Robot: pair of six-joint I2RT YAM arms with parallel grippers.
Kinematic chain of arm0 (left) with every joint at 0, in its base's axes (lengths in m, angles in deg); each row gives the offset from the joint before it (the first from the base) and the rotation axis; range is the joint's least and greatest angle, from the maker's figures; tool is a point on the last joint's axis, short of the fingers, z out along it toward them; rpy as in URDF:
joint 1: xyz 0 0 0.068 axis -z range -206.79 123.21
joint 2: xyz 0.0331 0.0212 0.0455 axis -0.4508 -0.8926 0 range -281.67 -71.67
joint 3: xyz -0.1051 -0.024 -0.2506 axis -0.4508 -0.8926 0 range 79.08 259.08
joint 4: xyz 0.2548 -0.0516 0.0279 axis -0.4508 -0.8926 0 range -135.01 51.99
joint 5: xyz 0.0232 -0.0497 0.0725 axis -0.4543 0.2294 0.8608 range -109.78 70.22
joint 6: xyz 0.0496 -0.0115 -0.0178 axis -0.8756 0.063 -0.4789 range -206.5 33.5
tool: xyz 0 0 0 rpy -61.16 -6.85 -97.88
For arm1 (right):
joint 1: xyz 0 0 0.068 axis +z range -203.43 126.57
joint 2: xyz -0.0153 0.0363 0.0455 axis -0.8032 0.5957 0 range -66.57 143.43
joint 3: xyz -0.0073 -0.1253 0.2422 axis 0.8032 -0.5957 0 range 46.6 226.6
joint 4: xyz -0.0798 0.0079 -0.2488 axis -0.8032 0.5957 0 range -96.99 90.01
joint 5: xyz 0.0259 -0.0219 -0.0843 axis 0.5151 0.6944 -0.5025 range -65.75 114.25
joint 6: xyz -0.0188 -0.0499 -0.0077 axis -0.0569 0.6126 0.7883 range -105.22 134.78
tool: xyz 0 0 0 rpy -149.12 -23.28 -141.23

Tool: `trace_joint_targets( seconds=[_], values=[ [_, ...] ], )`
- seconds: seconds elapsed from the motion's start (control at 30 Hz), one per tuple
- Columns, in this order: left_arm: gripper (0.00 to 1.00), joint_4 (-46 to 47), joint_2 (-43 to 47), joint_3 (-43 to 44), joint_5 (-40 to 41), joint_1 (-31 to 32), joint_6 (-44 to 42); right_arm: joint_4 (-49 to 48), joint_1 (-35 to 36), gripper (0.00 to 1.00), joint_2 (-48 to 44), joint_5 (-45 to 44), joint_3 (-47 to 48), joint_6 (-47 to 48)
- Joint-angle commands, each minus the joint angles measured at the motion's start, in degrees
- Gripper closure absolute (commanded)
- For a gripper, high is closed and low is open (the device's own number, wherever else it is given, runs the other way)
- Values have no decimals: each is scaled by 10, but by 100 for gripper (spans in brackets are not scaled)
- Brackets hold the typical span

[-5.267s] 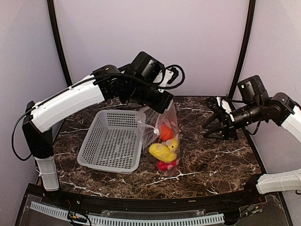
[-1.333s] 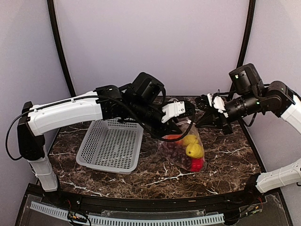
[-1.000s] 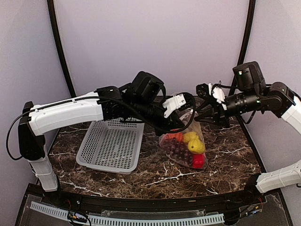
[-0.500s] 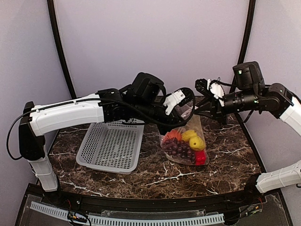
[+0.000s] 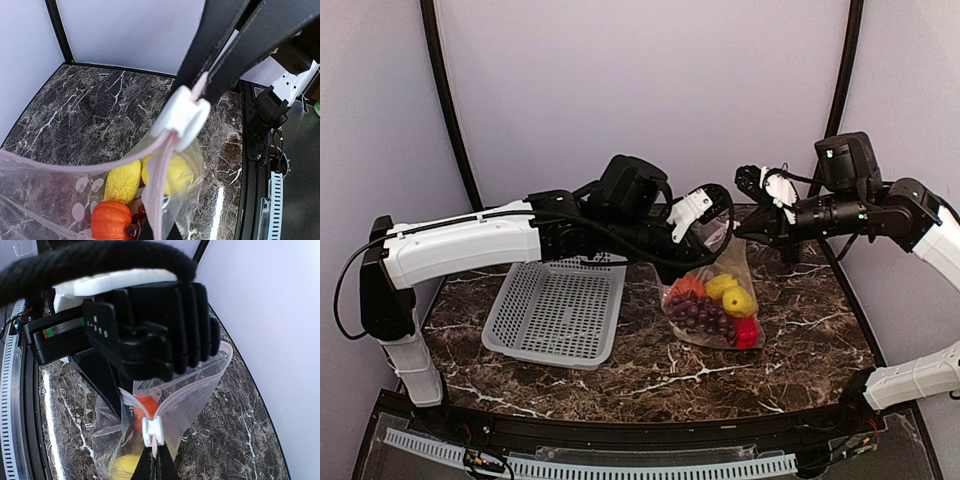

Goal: Place the food in the zip-top bag and seal the zipper
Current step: Hold the zipper food storage bag at the center of the board, then adjust the zipper on the zipper food storage bag.

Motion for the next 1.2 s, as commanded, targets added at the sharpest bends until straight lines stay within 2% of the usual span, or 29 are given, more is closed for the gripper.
trace_joint_targets(
  seconds=[0.0,0.03,0.07,0.1,0.13,0.23,0.3,0.37,0.53,0.73,0.87,1.07,1.17],
  values=[
    [99,25,40,-6,5,1,5,-16,-4,100,-5,2,4,0],
    [99,18,41,-4,6,0,4,-15,-4,100,-4,3,4,4],
    [93,12,44,3,17,0,-1,-12,-4,100,-4,9,5,11],
    [81,-7,46,8,26,0,-10,-6,-4,100,-4,17,10,21],
    [76,-16,55,17,46,0,-16,1,-5,100,-3,24,18,32],
    [52,-51,87,20,92,0,-48,27,-5,100,5,43,50,68],
    [41,-59,112,20,113,0,-63,60,-5,100,28,63,95,93],
    [36,-56,134,24,123,0,-77,102,-4,100,61,90,139,120],
    [31,-70,116,77,120,0,-105,175,-5,100,124,104,223,169],
    [29,-61,63,114,41,0,-93,182,-6,100,144,106,255,152],
    [32,-21,48,88,-10,0,-51,161,-6,100,143,98,230,127],
    [32,57,76,5,-4,-3,-51,145,-8,100,129,127,192,105],
    [36,58,72,3,-21,-9,-56,145,-8,100,129,134,192,100]
  ],
)
